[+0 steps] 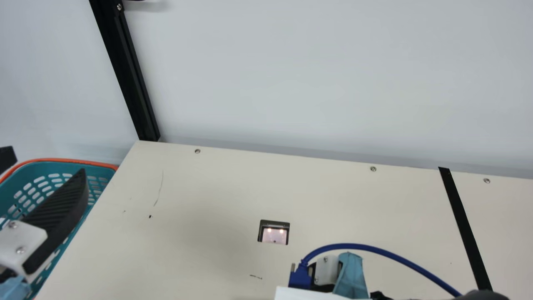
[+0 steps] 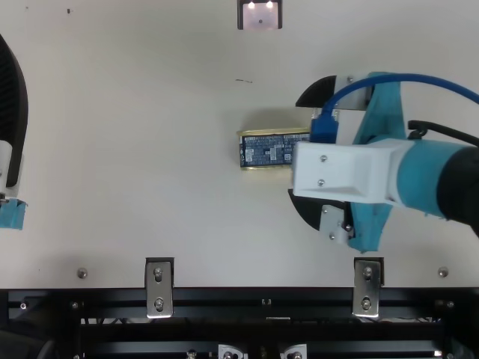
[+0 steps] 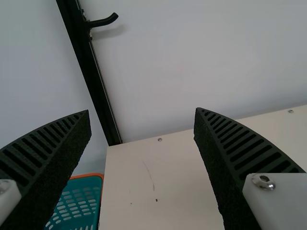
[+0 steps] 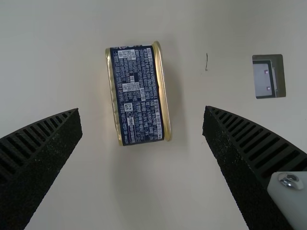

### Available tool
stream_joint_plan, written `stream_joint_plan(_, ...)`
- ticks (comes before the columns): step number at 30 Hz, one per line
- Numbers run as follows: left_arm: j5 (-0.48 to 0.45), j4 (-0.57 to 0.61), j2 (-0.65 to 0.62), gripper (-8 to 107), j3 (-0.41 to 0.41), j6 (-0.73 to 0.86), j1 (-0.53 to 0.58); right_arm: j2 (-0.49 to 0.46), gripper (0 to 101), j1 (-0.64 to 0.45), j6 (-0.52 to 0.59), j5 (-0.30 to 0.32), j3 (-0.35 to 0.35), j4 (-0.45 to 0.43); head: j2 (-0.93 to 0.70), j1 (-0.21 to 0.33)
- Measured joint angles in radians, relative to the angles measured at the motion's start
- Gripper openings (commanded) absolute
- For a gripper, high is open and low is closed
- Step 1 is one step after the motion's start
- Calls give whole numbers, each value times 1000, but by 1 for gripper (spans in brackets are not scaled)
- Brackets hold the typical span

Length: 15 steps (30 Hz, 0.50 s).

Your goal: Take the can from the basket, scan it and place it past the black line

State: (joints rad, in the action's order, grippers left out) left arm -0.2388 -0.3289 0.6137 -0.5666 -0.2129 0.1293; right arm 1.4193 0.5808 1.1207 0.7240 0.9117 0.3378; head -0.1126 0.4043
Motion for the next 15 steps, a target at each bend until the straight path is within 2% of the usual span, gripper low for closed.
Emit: stream_joint_plan(15, 0, 0, 0, 90, 0, 0, 0, 97, 101, 53, 17, -98, -20, 69, 0, -5)
